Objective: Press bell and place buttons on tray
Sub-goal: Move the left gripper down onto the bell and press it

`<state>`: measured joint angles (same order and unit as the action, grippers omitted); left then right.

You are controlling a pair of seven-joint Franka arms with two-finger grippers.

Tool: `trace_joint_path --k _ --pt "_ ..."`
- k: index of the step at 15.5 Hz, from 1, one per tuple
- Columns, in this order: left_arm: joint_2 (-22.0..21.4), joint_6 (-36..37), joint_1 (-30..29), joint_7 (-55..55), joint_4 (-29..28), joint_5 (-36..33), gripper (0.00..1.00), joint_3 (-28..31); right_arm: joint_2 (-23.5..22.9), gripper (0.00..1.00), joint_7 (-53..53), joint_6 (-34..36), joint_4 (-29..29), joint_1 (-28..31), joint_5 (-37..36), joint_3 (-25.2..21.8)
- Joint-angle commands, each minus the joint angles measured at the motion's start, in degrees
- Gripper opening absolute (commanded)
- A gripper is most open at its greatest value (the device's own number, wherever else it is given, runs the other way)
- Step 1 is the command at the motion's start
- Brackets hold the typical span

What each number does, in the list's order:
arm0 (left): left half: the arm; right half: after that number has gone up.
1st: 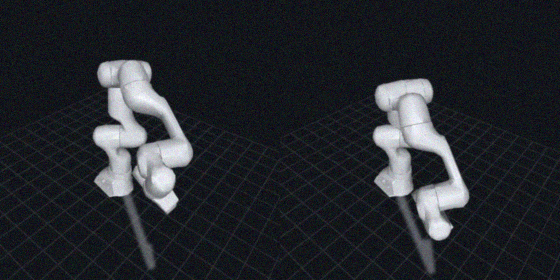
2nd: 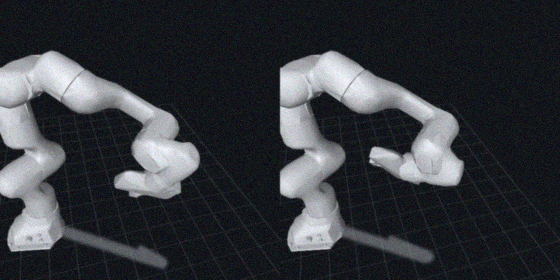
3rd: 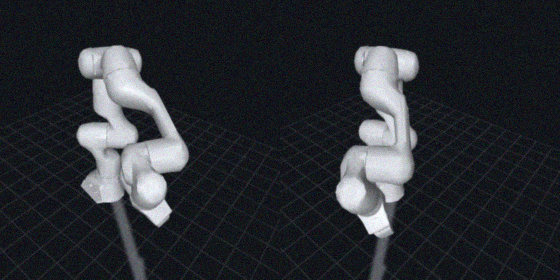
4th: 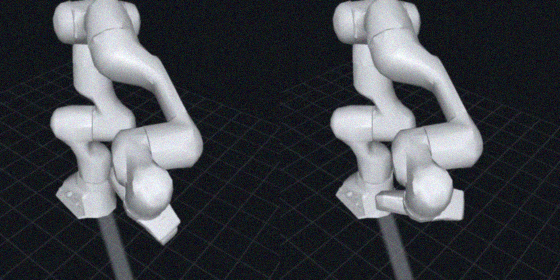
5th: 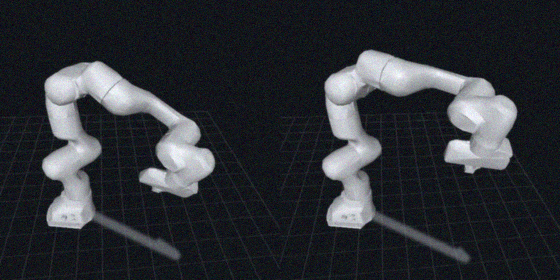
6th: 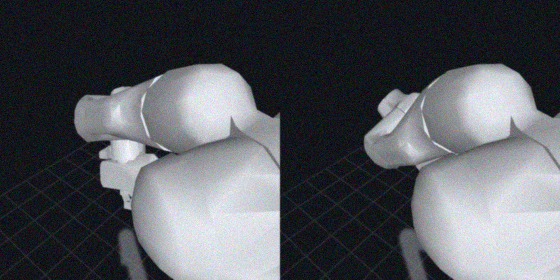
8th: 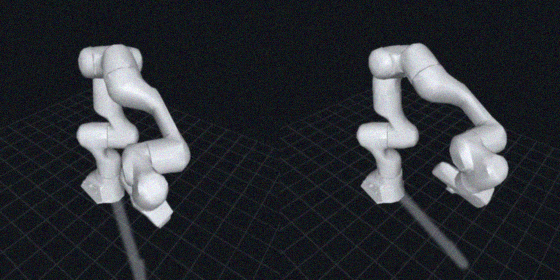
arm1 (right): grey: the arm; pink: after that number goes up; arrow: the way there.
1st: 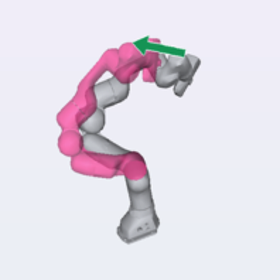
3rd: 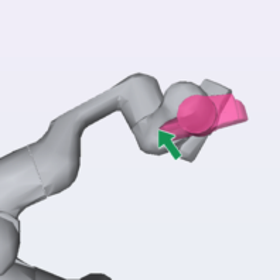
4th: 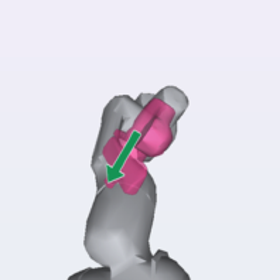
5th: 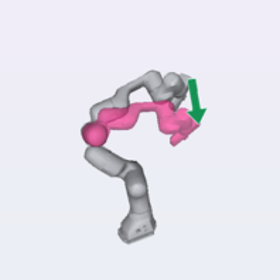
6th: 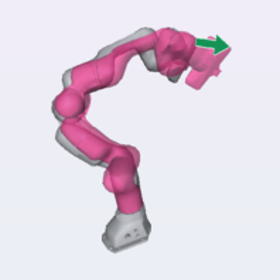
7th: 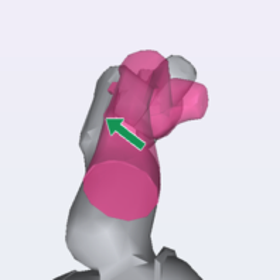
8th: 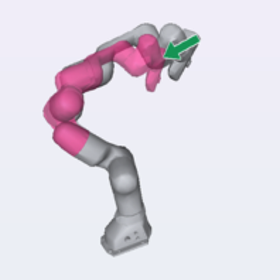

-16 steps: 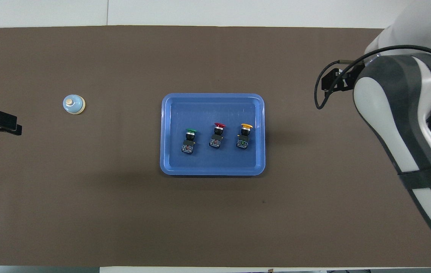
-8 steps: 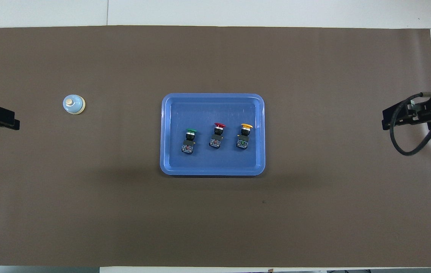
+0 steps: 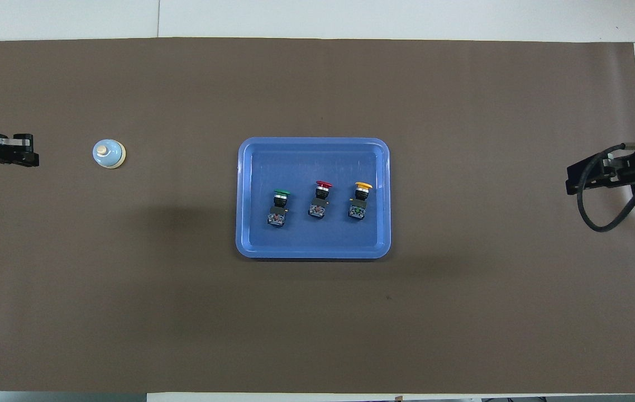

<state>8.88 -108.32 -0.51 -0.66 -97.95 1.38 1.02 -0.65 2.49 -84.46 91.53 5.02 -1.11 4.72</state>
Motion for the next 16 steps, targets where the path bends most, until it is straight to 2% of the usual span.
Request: trace_joint_path --k 1,5,10,16 --pt "6.31 -6.26 -0.45 0.57 2.06 -0.50 0.00 -0.23 1.00 1.00 -1.44 -0.70 1.02 0.96 0.93 0.29" --pt "11.68 -7.52 0.16 0.66 4.25 -0.50 0.00 -0.14 1.00 1.00 -1.44 -0.70 0.93 0.96 0.85 0.29" --pt "13.97 -10.85 0.34 0.66 3.55 -0.68 0.00 -0.14 1.35 1.00 -1.44 -0.35 0.75 0.78 0.85 0.38" --pt "14.58 -15.25 0.43 0.75 0.04 -0.76 0.00 -0.14 1.35 1.00 -1.44 -0.35 0.75 0.87 0.85 0.38"
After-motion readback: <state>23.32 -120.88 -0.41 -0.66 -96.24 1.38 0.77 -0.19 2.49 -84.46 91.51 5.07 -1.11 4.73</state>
